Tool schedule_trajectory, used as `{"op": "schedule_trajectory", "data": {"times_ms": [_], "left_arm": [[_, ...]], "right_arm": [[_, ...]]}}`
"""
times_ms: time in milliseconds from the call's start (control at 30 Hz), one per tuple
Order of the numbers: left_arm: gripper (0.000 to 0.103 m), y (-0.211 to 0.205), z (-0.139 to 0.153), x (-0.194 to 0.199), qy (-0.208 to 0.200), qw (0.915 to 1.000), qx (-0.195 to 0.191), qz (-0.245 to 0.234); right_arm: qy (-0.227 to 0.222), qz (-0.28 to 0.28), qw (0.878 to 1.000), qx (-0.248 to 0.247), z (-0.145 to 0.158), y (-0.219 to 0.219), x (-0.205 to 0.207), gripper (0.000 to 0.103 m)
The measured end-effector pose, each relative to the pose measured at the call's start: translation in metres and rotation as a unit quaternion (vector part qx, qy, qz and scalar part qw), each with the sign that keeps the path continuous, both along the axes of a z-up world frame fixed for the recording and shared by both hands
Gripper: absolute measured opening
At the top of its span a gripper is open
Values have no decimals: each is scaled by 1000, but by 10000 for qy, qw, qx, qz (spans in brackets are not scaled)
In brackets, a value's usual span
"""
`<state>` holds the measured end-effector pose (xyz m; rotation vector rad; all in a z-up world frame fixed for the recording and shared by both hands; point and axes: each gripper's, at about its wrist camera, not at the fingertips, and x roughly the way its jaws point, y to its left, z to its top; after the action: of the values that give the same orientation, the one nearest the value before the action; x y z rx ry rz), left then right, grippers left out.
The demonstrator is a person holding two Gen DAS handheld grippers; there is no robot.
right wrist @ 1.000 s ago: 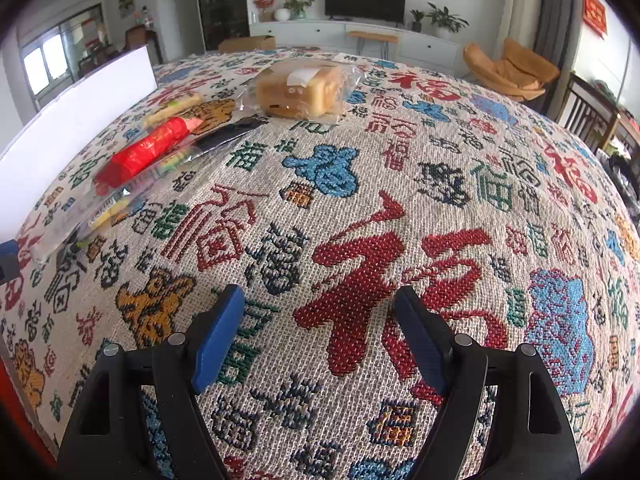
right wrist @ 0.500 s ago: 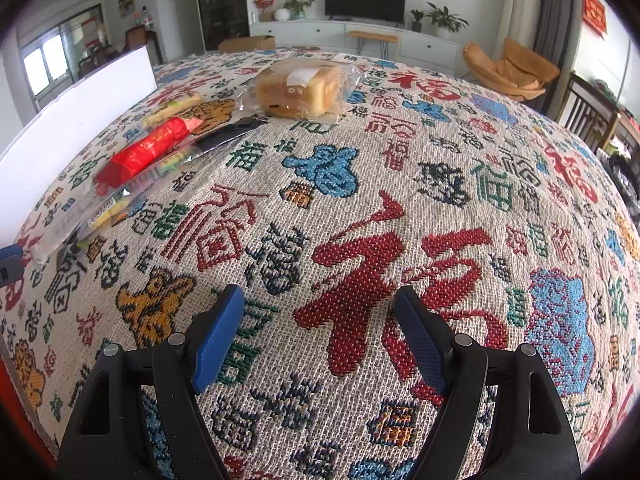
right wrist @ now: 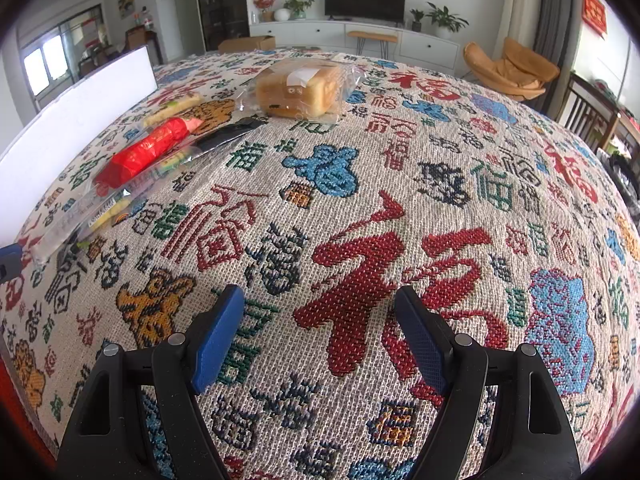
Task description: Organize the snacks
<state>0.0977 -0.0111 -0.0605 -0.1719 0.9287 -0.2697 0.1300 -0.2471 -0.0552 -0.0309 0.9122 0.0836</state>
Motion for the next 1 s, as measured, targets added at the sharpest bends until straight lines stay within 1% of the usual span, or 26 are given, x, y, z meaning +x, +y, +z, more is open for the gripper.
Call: {"op": "schedule_trajectory", "data": {"times_ms": [100,167,433,567,600,667,733,767,800,867,900,1000], "left_arm": [[84,6,2,-1,-43,9999,-136,85],[84,9,0,0,-3,9997,-211,131],[84,10,0,-1,4,9997,-173,172],[84,13,-2,0,37,9994,-252,236],[84,14,-2,0,58,9993,-276,250],[84,16,-3,1,88,9991,-318,275],[84,18,-4,1,86,9989,-353,294],[84,19,-4,1,81,9988,-367,300],[84,19,-3,0,81,9988,-379,306],[84,19,-4,0,101,9987,-394,316],[84,19,-5,1,115,9986,-397,321],[84,20,-5,1,122,9986,-402,332]], "right_arm": [[1,0,10000,-1,0,0,0,80],[2,0,10000,1,0,0,0,80],[11,11,10000,-1,-1,1,0,82],[25,-29,10000,7,-1,1,1,83],[39,-28,10000,-2,-2,3,2,86],[75,-78,9999,-10,-1,4,4,86],[262,-279,9993,30,1,6,7,86],[398,-362,9985,108,3,9,10,87],[474,-355,9976,355,7,13,12,86],[475,-150,9931,1059,17,27,13,84],[490,-42,9911,1241,21,39,15,84],[572,380,9880,1381,28,82,26,84]]}}
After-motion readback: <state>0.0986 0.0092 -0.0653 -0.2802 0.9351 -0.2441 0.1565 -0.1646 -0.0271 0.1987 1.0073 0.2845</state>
